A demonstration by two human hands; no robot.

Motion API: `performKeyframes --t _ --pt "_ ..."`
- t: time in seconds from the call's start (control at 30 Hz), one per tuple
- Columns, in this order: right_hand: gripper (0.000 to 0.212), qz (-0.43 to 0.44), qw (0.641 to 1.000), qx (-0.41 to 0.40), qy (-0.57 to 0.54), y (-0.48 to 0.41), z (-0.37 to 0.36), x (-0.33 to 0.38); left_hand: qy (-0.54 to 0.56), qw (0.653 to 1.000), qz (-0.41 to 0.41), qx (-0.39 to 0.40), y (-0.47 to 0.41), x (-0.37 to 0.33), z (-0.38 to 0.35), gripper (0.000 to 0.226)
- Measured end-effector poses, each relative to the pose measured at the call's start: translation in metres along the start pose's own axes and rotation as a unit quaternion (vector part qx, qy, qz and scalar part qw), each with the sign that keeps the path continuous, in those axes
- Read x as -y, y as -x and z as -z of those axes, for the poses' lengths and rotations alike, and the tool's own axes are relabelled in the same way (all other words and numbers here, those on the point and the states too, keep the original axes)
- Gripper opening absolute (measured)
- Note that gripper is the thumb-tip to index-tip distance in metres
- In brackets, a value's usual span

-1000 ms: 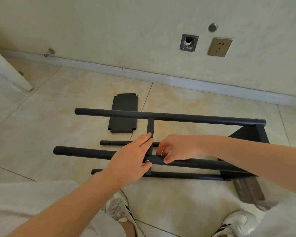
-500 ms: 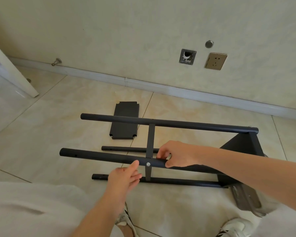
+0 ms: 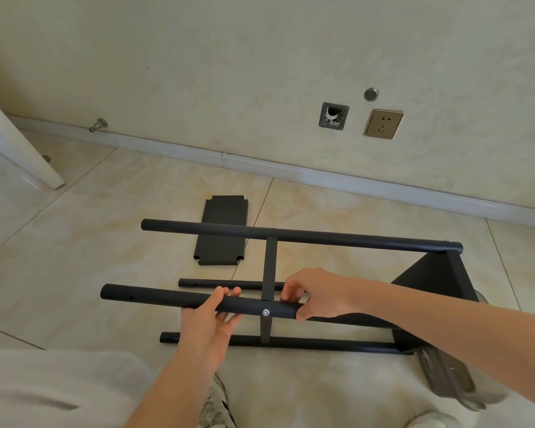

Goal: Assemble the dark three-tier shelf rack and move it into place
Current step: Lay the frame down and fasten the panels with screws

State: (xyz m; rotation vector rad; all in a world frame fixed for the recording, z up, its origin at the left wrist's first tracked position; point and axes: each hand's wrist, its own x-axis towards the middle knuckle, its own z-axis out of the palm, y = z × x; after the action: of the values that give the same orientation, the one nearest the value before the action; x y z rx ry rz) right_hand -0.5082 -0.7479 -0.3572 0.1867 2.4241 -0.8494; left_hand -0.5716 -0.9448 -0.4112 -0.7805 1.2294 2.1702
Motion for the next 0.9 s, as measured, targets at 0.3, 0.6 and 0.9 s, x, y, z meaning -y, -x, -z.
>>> performKeyframes --t 0.3,0.6,0.9 --pt "0.031 0.005 0.999 -0.031 0.005 -0.002 0.004 -0.002 -0.002 0.999 -0.028 0.016 -0.004 -0.003 -0.007 0.057" --pt "0.031 0.021 0.999 -0.045 0.016 -0.006 0.028 0.009 -0.038 0.995 -0.083 0.036 -0.002 -0.031 -0.031 0.053" --pt "0.035 0.038 0.993 -0.107 -0.038 0.010 0.074 0.032 -0.107 0.978 -0.158 0.084 0.022 -0.089 -0.091 0.061"
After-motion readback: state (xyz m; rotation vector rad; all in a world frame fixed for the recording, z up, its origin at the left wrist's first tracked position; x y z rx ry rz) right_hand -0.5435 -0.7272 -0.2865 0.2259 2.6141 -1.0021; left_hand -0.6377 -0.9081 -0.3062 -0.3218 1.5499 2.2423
